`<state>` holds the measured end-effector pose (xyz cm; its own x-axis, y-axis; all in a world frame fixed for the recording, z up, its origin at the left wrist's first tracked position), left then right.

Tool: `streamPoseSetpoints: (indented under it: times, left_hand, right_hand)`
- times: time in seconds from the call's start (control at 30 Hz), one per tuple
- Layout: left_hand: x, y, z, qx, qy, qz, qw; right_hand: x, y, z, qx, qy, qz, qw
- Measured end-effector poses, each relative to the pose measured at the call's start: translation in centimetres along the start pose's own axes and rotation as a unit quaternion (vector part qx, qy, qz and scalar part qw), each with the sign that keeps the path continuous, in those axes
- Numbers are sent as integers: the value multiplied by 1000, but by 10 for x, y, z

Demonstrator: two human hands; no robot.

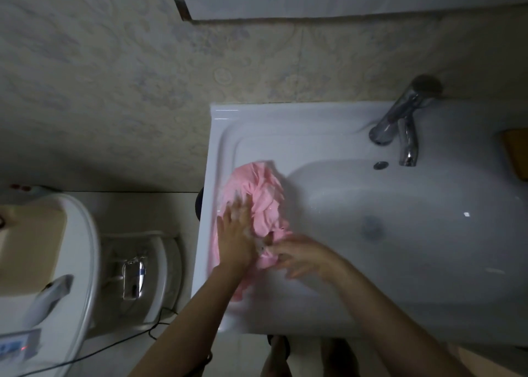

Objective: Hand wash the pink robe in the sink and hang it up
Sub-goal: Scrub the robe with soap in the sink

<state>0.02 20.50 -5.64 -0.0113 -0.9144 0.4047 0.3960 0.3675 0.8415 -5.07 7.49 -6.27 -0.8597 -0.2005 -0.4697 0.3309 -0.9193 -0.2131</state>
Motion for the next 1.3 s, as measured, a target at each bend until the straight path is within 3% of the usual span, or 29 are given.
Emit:
streamPoseSetpoints:
  times: [0.03,0.1,0.13,0.2,0.27,0.33,0.4,0.47,0.53,0.6,0.63,0.67,0.7,0.73,0.77,0.83,0.93,0.97,1.0,1.03,1.07,1.1,1.13,1.23,1.3]
  left_hand:
    - [2,-4,0,5,-9,-28,1000]
    - [9,-7,1,5,-41,-65,997]
    - [16,-5,3,13,-71,-88,994]
    - [21,0,7,30,-76,-127,989]
    - [14,3,22,58,-1,-108,993]
    - [3,-10,37,41,67,-83,994]
    - [-5,-23,39,1,92,-102,991]
    - [-10,-19,31,10,97,-109,989]
    - [-11,-15,26,-9,128,-66,989]
    - [-13,-7,21,30,151,35,987]
    - [-12,-9,16,35,120,82,989]
    - [-3,-20,11,-9,41,114,993]
    - [12,-35,10,-98,-61,216,970]
    - [18,-38,14,-108,-134,239,955]
    - [3,-32,16,-61,-94,249,962]
    - [-25,-24,27,29,-39,162,986]
    - [-23,-39,28,-25,-14,198,980]
    - [-21,-49,26,-50,18,211,976]
    - [-4,-54,30,-116,41,241,963]
    - [-3,-48,31,-111,66,233,964]
    - [-15,-41,31,-41,128,247,960]
    - [-15,-41,36,-15,113,296,949]
    - [-20,-39,28,33,70,266,961]
    - [-30,-32,22,70,20,294,953]
    - [-24,-32,26,55,19,312,948]
  right_hand:
    - [-9,30,1,89,27,37,995]
    - [-46,71,6,271,108,113,950]
    - [-71,70,2,285,157,151,933]
    - [-109,48,-24,236,216,219,922]
    - [-127,22,-49,209,205,339,894]
    - [-132,11,-63,239,190,436,846]
    - [-135,13,-56,274,201,430,836]
    - [-132,7,-38,283,237,392,843]
    - [-109,-15,-6,318,298,387,812]
    - [-73,-38,9,365,333,402,771]
    - [-64,-39,1,374,332,417,759]
    - [-69,-33,-11,387,319,432,750]
    - [-80,-20,-32,381,299,439,756]
    - [-91,-2,-47,367,268,444,772]
    - [-100,11,-61,331,230,452,796]
    - [-118,28,-60,345,245,425,800]
    - [-108,6,-27,435,286,337,784]
    - [-92,-8,-13,493,271,334,756]
    - [-78,-25,-8,503,259,357,743]
    - [-67,-43,-7,476,290,394,731]
    - [-55,-47,-24,423,288,437,740]
    - [-58,-42,-34,380,303,456,746]
    - [-74,-26,-41,374,297,445,758]
    - [-129,25,-47,447,272,380,762]
    - [-131,28,-44,454,281,343,773]
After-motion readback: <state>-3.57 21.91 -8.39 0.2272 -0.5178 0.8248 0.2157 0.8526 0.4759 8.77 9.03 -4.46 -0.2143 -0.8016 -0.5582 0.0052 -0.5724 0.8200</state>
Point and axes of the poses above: each hand's wrist, its own z-axis away from the middle knuckle, its own y-axis out of the back of the hand, x = y × z, the point moved 8 cm from there along -z, towards the middle knuckle, and after that the axes turned 9 degrees about -x, right-handed, at the moved point
